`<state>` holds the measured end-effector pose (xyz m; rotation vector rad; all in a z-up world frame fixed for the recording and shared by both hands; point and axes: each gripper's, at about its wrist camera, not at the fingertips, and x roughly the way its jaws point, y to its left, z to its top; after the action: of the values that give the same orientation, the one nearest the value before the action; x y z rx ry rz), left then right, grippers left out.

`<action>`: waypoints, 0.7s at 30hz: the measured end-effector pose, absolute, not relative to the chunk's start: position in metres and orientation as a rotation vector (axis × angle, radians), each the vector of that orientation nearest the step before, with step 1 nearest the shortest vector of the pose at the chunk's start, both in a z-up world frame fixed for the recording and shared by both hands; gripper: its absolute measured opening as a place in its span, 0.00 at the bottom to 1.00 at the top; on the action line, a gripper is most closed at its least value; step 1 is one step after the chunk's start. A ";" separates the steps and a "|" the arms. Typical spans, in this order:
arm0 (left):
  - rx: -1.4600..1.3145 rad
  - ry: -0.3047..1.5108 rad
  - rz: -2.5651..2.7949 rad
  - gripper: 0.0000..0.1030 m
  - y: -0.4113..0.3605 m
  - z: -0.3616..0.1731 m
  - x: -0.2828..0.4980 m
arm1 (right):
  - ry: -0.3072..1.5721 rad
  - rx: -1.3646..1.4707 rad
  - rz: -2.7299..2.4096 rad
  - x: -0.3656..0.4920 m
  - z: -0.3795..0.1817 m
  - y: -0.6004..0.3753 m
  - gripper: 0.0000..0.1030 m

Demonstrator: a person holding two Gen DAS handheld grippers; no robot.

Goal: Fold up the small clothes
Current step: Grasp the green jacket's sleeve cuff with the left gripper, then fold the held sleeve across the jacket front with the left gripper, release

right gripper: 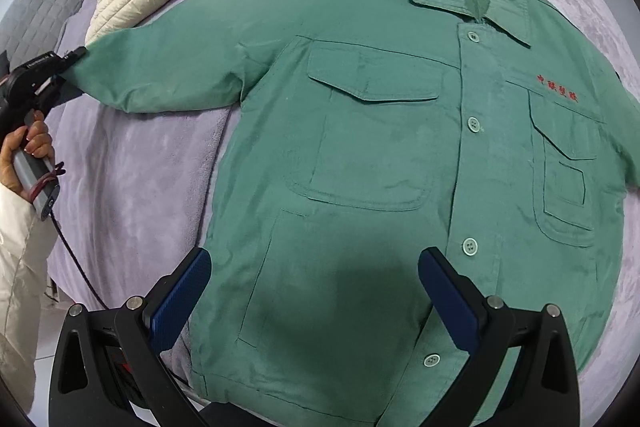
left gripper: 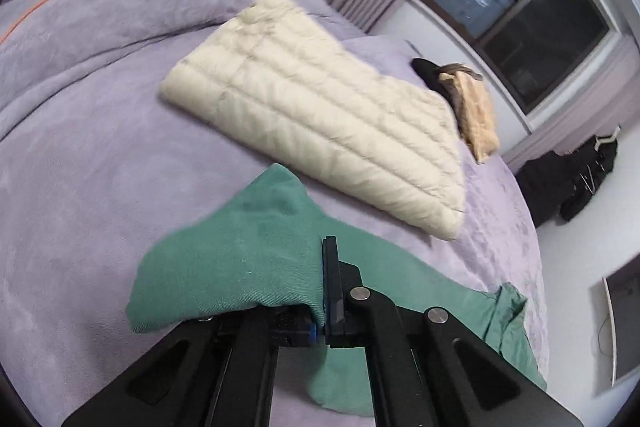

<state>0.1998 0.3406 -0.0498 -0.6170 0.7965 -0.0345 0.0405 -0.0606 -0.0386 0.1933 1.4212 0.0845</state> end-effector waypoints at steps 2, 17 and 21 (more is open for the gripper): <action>-0.567 0.762 -0.140 0.02 0.307 -0.022 0.202 | 1.409 0.221 0.062 0.036 -0.036 -0.074 1.00; -0.112 0.881 -0.623 0.02 -0.078 -0.031 0.198 | 1.369 0.424 -0.171 -0.013 -0.054 -0.231 1.00; 0.051 1.001 -0.585 0.03 -0.128 -0.092 0.183 | 1.398 0.476 -0.220 -0.025 -0.073 -0.263 1.00</action>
<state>0.1826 -0.1283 -0.0923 0.0508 1.0012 -0.5846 -0.0252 -0.2629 -0.0728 0.4759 1.3985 -0.2199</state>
